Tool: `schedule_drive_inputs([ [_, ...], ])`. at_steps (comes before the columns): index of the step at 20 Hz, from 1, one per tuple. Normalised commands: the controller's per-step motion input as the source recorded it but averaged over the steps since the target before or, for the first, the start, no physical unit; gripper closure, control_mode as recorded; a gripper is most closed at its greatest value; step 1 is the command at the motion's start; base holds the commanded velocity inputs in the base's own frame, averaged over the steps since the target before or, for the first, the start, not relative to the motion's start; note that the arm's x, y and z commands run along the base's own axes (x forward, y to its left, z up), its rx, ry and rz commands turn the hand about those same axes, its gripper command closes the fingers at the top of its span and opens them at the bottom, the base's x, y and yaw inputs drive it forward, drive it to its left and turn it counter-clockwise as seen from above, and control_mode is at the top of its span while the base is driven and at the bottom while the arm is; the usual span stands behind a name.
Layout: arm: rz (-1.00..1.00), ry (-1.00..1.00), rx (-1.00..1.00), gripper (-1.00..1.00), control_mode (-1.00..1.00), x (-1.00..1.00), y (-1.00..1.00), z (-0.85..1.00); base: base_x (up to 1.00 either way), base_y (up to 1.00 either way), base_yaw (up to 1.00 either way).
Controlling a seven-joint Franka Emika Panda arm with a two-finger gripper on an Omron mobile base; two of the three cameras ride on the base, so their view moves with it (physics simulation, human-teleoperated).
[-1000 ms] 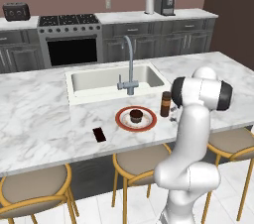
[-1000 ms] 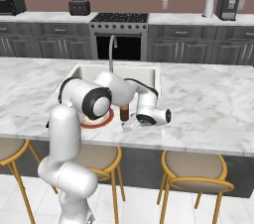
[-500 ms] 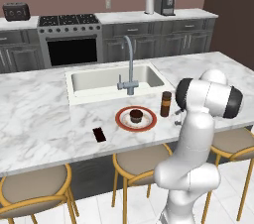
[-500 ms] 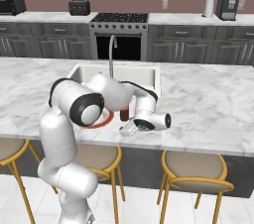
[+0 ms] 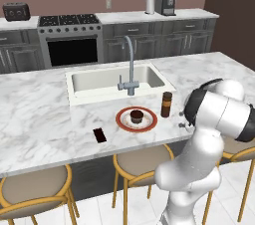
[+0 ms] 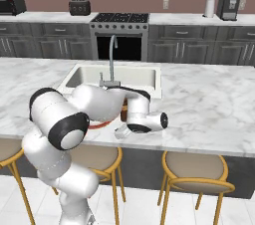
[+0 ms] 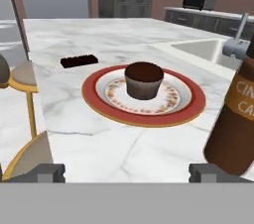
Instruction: Take the cinnamon bottle from the cabinet and place it on the dining table, next to the plate with the cupcake. Then take the chocolate from the dining counter and place it on the cupcake plate.
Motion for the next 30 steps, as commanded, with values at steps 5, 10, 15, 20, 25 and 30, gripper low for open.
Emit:
schedule_drive_inputs([
  [5,-0.14,0.01,-0.04,-1.00,-1.00,-0.43,0.47,0.23,0.00,0.00,0.00],
  [10,-0.01,0.00,-0.07,-1.00,-1.00,-0.25,0.47,0.36,0.00,0.00,0.00],
  [15,0.00,0.05,-0.07,-1.00,-1.00,-0.24,0.43,0.44,0.00,0.00,0.00],
  [20,-0.07,0.15,0.00,-1.00,-1.00,-0.27,0.57,0.33,0.00,0.00,0.00],
  [25,-0.19,0.15,-0.01,-1.00,-1.00,-0.18,0.66,0.21,0.00,0.00,0.00],
  [30,-0.16,0.15,-0.03,-1.00,-1.00,-0.05,0.69,0.14,0.00,0.00,0.00],
])
